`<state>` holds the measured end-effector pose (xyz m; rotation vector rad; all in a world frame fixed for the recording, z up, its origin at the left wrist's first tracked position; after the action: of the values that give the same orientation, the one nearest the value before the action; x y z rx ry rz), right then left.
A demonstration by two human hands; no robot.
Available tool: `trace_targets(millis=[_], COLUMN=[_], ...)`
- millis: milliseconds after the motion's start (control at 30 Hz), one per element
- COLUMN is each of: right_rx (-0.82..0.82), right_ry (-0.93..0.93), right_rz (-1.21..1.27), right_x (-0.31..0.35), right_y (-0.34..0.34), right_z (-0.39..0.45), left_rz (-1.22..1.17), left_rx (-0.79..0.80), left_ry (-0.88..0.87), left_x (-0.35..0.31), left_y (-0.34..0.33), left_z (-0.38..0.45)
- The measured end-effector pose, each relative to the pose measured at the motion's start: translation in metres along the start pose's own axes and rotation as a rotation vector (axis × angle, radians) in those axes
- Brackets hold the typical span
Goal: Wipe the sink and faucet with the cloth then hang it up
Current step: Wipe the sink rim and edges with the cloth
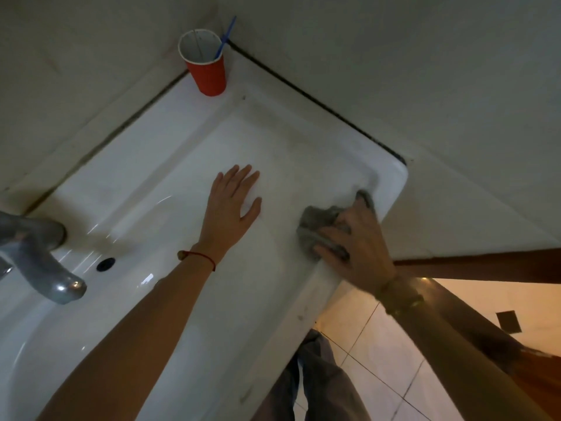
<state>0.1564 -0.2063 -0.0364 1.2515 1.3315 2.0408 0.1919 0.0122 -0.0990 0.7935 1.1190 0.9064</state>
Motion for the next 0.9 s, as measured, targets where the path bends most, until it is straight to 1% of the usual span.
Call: trace_targets(millis=[67, 133, 200, 300, 433, 500, 567, 633, 733, 767, 800, 900], right_rx=[0.09, 0.158, 0.135, 0.067, 0.123, 0.124, 0.128, 0.098, -0.044, -0.065, -0.047, 0.086], right_ry=[0.129, 0.223, 0.229, 0.167, 0.214, 0.263, 0.307, 0.204, -0.042, -0.082, -0.074, 0.106], right_rz=[0.019, -0.024, -0.037, -0.035, 0.038, 0.017, -0.037, -0.086, -0.097, -0.083, -0.049, 0.076], right_x=[0.033, 0.035, 0.015, -0.015, -0.003, 0.004, -0.002, -0.026, -0.052, -0.044, -0.025, 0.043], right_y=[-0.017, -0.022, -0.014, 0.004, -0.007, -0.006, -0.001, 0.008, 0.026, 0.022, 0.012, -0.023], right_z=[-0.021, -0.017, 0.0, 0.02, 0.006, -0.004, -0.003, 0.014, 0.033, 0.025, 0.014, -0.032], left_rz=[-0.007, -0.008, -0.003, 0.0, -0.001, -0.003, -0.001, 0.0, -0.002, -0.004, -0.005, -0.004], left_rx=[0.002, -0.005, -0.009, -0.016, -0.014, -0.012, -0.01, -0.011, -0.018, -0.013, -0.006, 0.015], left_ry=[0.004, -0.002, -0.005, 0.006, 0.005, 0.006, 0.007, 0.002, 0.005, 0.006, 0.009, 0.016], left_x=[0.0, 0.0, 0.0, 0.0, 0.0, 0.0, 0.0, -0.001, 0.0, 0.001, 0.0, 0.002], left_y=[0.0, 0.001, 0.002, 0.002, 0.0, 0.0, 0.0, 0.001, 0.002, 0.001, 0.0, -0.002], left_z=[-0.001, -0.001, 0.0, 0.0, 0.0, -0.001, -0.001, 0.0, 0.0, 0.0, 0.0, 0.0])
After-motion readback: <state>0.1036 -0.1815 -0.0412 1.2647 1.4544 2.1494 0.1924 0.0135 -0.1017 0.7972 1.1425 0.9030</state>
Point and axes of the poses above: each hand's wrist, its own z-axis towards the middle knuckle, its own y-axis out of the back of the hand, x = y × z, the point moved 10 cm from there along z, towards the middle knuckle, and after that the axes turned 4 degrees about z, right-handed, at the moved point
